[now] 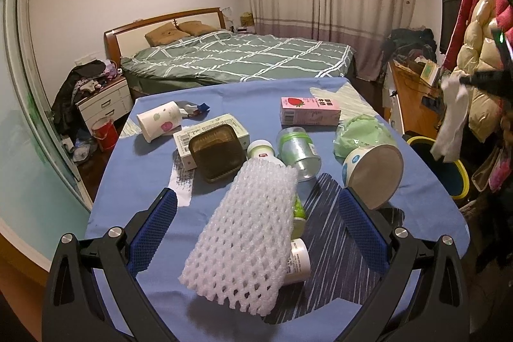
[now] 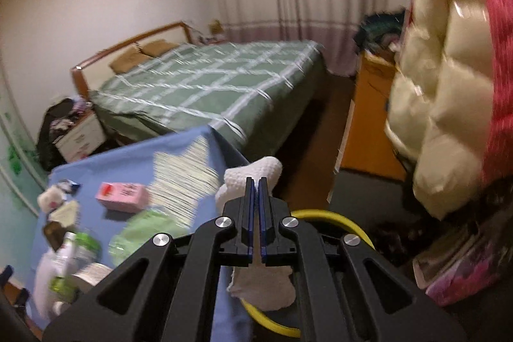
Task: Collect trash
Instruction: 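Lift the white tissue with the right gripper and carry it toward the bin, then open the right gripper over the yellow-rimmed bin to drop the tissue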
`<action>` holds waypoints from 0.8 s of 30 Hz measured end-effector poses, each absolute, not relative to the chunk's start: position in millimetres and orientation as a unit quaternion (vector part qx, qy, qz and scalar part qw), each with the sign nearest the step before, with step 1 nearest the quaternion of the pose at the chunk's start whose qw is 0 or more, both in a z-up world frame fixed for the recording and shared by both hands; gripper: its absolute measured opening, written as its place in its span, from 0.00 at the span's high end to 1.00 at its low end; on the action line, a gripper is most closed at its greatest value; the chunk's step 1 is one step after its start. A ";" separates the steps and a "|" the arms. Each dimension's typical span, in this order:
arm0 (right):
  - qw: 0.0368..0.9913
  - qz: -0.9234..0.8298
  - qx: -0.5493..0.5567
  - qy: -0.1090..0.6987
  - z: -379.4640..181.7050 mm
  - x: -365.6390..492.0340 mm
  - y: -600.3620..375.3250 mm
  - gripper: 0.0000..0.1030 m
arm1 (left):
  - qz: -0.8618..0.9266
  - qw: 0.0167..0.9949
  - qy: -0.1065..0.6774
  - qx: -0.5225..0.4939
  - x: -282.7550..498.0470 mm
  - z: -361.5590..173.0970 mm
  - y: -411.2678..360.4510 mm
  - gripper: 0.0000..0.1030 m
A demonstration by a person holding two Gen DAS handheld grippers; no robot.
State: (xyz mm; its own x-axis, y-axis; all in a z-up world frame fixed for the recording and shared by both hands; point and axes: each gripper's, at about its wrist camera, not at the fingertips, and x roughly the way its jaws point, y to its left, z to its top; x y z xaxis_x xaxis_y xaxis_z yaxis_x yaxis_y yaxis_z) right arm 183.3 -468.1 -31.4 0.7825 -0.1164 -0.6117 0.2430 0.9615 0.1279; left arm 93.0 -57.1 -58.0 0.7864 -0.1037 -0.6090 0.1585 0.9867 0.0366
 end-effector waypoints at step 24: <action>0.916 -0.080 0.138 0.367 -105.7 157.6 -455.5 0.56 | -0.135 0.922 0.356 0.067 87.0 -81.7 -89.1 0.04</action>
